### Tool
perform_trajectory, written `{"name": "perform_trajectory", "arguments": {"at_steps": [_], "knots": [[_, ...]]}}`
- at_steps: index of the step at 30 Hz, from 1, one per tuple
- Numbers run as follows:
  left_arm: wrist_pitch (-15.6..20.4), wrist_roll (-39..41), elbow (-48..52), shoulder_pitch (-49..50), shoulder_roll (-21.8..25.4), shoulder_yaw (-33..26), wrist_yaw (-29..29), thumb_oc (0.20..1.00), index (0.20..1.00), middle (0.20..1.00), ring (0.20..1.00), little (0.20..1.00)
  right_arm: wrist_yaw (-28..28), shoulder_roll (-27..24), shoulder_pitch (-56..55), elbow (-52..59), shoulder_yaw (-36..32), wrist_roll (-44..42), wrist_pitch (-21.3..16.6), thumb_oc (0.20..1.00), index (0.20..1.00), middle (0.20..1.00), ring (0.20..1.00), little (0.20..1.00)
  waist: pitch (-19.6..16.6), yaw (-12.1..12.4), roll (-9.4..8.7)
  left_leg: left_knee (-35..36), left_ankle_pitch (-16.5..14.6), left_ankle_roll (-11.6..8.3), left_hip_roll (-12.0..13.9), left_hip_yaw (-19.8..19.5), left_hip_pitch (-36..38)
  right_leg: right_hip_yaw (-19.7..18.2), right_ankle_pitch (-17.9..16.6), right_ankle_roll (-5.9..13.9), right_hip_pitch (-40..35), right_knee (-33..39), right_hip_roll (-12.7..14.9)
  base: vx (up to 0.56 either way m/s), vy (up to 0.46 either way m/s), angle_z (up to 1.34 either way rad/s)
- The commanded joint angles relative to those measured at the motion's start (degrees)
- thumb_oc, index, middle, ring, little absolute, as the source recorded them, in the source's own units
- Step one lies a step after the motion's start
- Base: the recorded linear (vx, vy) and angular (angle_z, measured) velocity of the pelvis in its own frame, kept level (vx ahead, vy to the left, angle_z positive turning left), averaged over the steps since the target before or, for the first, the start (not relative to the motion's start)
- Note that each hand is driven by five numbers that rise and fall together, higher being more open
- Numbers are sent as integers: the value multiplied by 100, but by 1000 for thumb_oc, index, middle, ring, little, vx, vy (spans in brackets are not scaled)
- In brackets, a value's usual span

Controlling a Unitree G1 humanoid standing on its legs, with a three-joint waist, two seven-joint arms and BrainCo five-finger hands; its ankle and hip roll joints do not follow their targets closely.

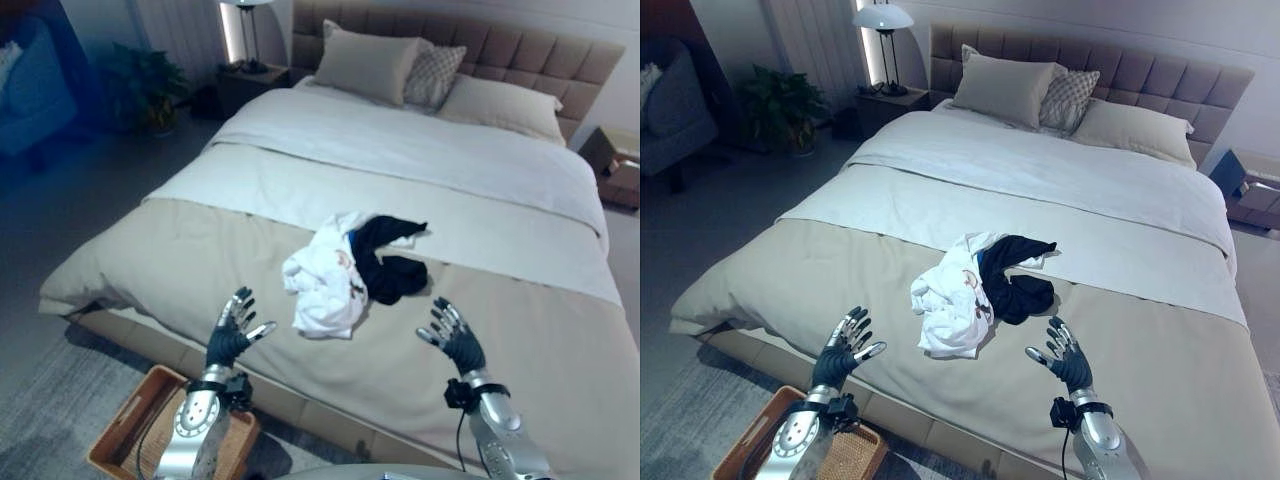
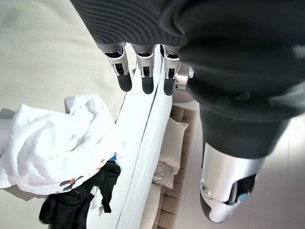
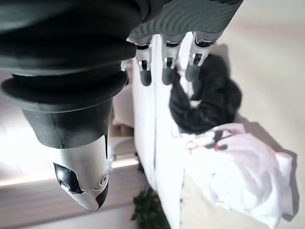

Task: Pick up clothes into the bucket

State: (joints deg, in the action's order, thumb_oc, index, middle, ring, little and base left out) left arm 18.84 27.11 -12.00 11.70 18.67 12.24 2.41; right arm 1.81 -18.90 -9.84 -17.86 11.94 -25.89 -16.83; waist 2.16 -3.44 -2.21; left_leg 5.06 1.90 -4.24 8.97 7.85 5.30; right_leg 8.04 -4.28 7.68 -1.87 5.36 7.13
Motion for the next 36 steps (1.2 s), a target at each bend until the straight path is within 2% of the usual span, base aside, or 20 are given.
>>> {"name": "perform_trajectory", "arguments": {"at_steps": [1,8,10,12,14,15,17,19,21,23,24,25,27,28,29,31,32,33,35,36], "knots": [[195,-205,337,-42,199,-101,59,1000,1000,1000,1000,1000,42,62,222,310,-33,93,-277,1000,1000,1000,1000,1000,-51,56,-146,-6,80,-56,-98,93,-101,151,-168,301,-74,-36,351,0,0,0],[208,-298,359,-31,234,-142,22,1000,1000,1000,1000,1000,-3,51,196,270,-60,160,-271,1000,1000,1000,1000,1000,-27,54,-132,-57,7,-34,-136,152,-67,34,-214,328,-15,-36,389,8,1,-10],[221,-343,371,4,262,-194,24,1000,1000,1000,1000,1000,-27,13,177,324,-83,177,-267,1000,1000,1000,1000,1000,24,65,-156,-221,-64,-21,-159,127,-124,-8,-248,329,-2,-36,416,22,-12,-7],[246,-386,419,44,327,-232,8,1000,1000,1000,1000,1000,-72,-67,185,371,-108,245,-277,1000,1000,1000,1000,1000,133,100,-187,-654,-265,23,-225,60,-340,-81,-245,339,50,-168,517,3,-1,-5],[246,-386,419,44,327,-232,8,1000,1000,1000,1000,1000,-72,-67,185,371,-108,245,-277,1000,1000,1000,1000,1000,131,100,-187,-660,-268,23,-225,59,-347,-81,-244,340,54,-169,517,-14,16,-10],[270,-423,445,12,381,-219,2,1000,1000,1000,1000,1000,-79,-104,270,357,-83,285,-294,1000,1000,1000,1000,1000,219,134,-164,-796,-350,88,-268,49,-447,-138,-169,364,252,-520,613,-42,53,-10],[287,-387,525,12,453,-176,-27,1000,1000,1000,1000,1000,-55,-135,351,447,-87,371,-313,1000,1000,1000,1000,1000,341,99,-85,-713,-321,140,-258,77,-427,-249,-83,402,579,-1093,641,-30,50,-7],[296,-355,532,-16,478,-181,-13,1000,1000,1000,1000,1000,-36,-129,394,481,-74,355,-331,1000,1000,1000,1000,1000,390,64,-78,-705,-278,111,-218,73,-448,-336,-89,412,671,-1161,604,1,-59,-12],[295,-302,489,-44,491,-153,-6,1000,1000,1000,1000,1000,-41,-120,369,449,-62,293,-329,1000,1000,1000,1000,1000,355,28,-76,-679,-243,62,-166,44,-441,-410,-30,341,612,-974,531,43,-117,-6],[288,-95,475,-56,453,-185,-59,1000,1000,1000,1000,1000,-54,-148,300,464,-72,268,-334,1000,1000,1000,1000,1000,313,18,-103,-768,-165,-46,-7,9,-473,-383,46,254,497,-822,422,70,-186,9],[271,-36,517,-45,448,-204,-82,1000,1000,1000,1000,1000,-72,-170,241,497,-74,180,-336,1000,1000,1000,1000,1000,308,28,-136,-1068,-142,-131,167,-74,-521,-302,125,141,350,-750,286,68,-191,9],[270,-35,518,-44,448,-203,-82,1000,1000,1000,1000,1000,-73,-170,239,498,-74,179,-335,1000,1000,1000,1000,1000,314,21,-129,-1093,-156,-137,179,-88,-530,-291,124,136,337,-745,277,91,-215,18],[260,12,540,-56,415,-207,-80,1000,1000,1000,1000,1000,-79,-228,241,540,-65,169,-347,1000,1000,1000,1000,1000,395,58,-173,-1835,30,-234,334,-252,-745,-255,231,-26,133,-726,127,51,-167,15],[267,40,519,-95,400,-188,-89,1000,1000,1000,1000,1000,-78,-263,268,546,-67,158,-358,1000,1000,1000,1000,1000,503,82,-185,-2286,146,-278,326,-395,-977,-185,251,-90,56,-741,90,8,-124,9],[269,54,476,-176,387,-155,-39,1000,1000,1000,1000,1000,-3,-297,305,573,-85,144,-357,1000,1000,1000,1000,1000,583,152,-232,-2459,297,-301,190,-414,-1316,-18,257,-93,-60,-693,174,4,-40,15],[263,53,446,-183,365,-174,-17,1000,1000,1000,1000,1000,74,-280,343,581,-131,109,-366,1000,1000,1000,1000,1000,502,184,-269,-2033,169,-223,20,-233,-1557,132,256,-23,-130,-594,270,76,48,38],[245,21,423,-134,364,-212,-15,1000,1000,1000,1000,1000,85,-277,336,615,-164,99,-372,1000,1000,1000,1000,1000,444,229,-254,-1668,93,-143,-136,-170,-1588,149,269,27,-112,-583,272,88,54,54],[245,19,425,-128,363,-211,-14,1000,1000,1000,1000,1000,85,-278,330,618,-164,99,-370,1000,1000,1000,1000,1000,437,236,-268,-1631,103,-134,-154,-152,-1563,140,276,36,-112,-586,292,145,130,46],[197,-45,391,-8,319,-265,-34,1000,1000,1000,1000,1000,93,-161,297,572,-244,130,-328,1000,1000,1000,1000,1000,332,268,-176,-1316,-144,114,-392,-156,-1327,128,436,168,-6,-1079,436,175,185,-4],[197,-47,392,-5,318,-264,-32,1000,1000,1000,1000,1000,93,-161,292,575,-244,131,-327,1000,1000,1000,1000,1000,332,275,-185,-1299,-140,121,-405,-144,-1312,115,456,176,6,-1110,452,135,224,-29]]}}
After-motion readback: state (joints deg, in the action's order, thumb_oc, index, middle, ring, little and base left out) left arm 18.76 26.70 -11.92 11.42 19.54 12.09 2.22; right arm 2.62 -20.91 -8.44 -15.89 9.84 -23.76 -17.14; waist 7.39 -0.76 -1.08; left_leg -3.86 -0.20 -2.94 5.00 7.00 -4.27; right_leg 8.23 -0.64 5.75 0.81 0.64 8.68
